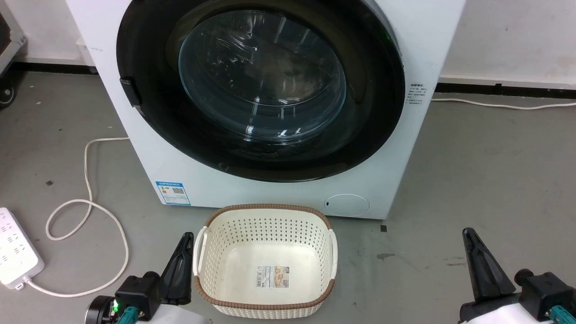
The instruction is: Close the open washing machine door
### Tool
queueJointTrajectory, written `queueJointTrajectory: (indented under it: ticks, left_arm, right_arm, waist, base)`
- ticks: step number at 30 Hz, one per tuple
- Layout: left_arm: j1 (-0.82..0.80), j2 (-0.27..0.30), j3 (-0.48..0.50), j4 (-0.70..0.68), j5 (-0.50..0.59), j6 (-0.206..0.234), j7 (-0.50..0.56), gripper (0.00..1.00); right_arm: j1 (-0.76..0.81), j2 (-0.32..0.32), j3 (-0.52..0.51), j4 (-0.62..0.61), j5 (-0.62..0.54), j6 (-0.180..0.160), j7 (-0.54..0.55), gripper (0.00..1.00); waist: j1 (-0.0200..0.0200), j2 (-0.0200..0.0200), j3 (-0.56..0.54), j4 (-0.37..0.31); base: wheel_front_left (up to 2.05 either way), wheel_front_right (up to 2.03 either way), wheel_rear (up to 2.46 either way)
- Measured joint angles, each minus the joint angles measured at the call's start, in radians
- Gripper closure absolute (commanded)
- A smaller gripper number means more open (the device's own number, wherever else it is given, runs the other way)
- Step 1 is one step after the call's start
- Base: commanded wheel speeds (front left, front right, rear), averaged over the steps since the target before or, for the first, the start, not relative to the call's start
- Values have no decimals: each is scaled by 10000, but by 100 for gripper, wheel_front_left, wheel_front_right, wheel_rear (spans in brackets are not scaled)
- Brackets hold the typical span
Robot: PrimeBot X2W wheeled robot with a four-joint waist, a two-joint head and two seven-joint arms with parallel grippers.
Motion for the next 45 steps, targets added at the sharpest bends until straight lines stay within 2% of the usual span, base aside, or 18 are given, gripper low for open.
queueJointTrajectory:
  ticks: [45]
  left_arm:
    - [-32,-8,98,-360,364,435,895,100]
  right_arm:
    - [-116,2,228,-59,-180,0,895,100]
  waist:
    - [0,0,-40,-24]
  base:
    - [0,0,0]
